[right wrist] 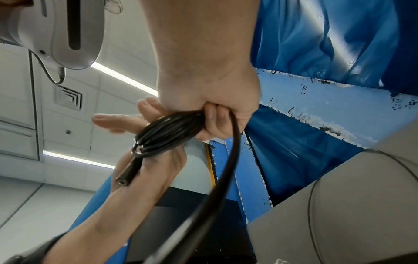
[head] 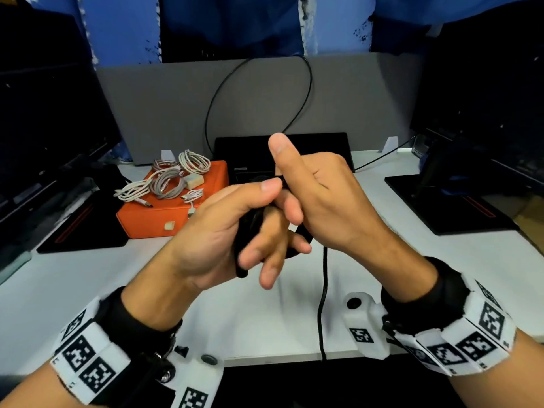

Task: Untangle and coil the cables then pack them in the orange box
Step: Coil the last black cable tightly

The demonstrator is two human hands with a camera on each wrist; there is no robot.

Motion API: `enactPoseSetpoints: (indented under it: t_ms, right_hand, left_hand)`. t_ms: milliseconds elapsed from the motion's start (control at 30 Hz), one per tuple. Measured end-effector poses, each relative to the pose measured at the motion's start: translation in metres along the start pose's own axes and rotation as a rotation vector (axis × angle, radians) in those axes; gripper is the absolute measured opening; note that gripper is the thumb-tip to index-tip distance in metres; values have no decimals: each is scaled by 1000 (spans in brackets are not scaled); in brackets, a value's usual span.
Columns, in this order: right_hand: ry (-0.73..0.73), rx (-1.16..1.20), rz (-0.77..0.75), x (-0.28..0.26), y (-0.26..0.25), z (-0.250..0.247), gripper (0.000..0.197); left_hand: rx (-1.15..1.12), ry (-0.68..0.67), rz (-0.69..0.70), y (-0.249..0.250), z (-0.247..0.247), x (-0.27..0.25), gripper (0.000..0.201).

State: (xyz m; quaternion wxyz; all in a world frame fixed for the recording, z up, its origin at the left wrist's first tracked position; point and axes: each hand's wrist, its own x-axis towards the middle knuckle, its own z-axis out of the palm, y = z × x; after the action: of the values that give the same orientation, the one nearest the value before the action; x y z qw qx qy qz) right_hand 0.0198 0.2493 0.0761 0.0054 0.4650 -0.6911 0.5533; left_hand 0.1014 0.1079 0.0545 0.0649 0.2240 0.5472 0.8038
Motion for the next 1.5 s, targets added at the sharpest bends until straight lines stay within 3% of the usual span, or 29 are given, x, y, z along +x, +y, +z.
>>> enactPoseSetpoints:
  t_ms: [100,233,367,467,533,600,667,733,800,933,1000,1033,1133,1233,1400,1500]
  right_hand:
    - [-8,157,37,5,-2,-1,67]
    - [-46,275,209,9,5,-1,51]
    - [-235,193,263,6,19,11,38]
    - [-549,211,371,-4,17,24,29]
    - [-731,201,374,-10,12,28,29]
    - [-739,151,348,-11,6,23,25]
    - [-602,86,262,-7,-1,9,23]
    - [-431,80,176,-2,-7,-6,20]
    - [-272,116,100,1,-11,-17,14]
    - [-43,162,-42,5,-8,-9,11]
    - [57,24,-110,2,1,5,12]
    - [86,-65,-133,0,5,11,22]
    - [137,-108,-92,-4,9,19,44]
    - [172,-88,-61,-3,8,18,45]
    - [54,119,-7,3,13,16,61]
    - [-13,161,-5,4,9,14,56]
  left_hand:
    - [-174,-47,72,3,5,1,40]
    - [-212,208,279,11,9,3,53]
    - [-116,463,481,19,-2,5,52]
    - [215,597,542,29,-14,5,44]
    - [648,659,482,31,-20,3,41]
    - [1079,642,346,32,-30,-1,40]
    - [1246,531,123,36,-38,-8,34]
    - [1150,365,-86,43,-37,-16,38]
    - [992,201,-152,47,-31,-19,48]
    - [630,75,-23,39,-26,-17,49]
    - [405,67,71,31,-26,-12,42]
    - [298,68,107,27,-25,-9,36]
    - [-3,35,150,12,-19,-1,26]
    - [-248,-49,116,3,-13,3,29]
    - [-154,-37,63,3,-10,2,33]
    - [-62,-47,15,7,-10,-1,36]
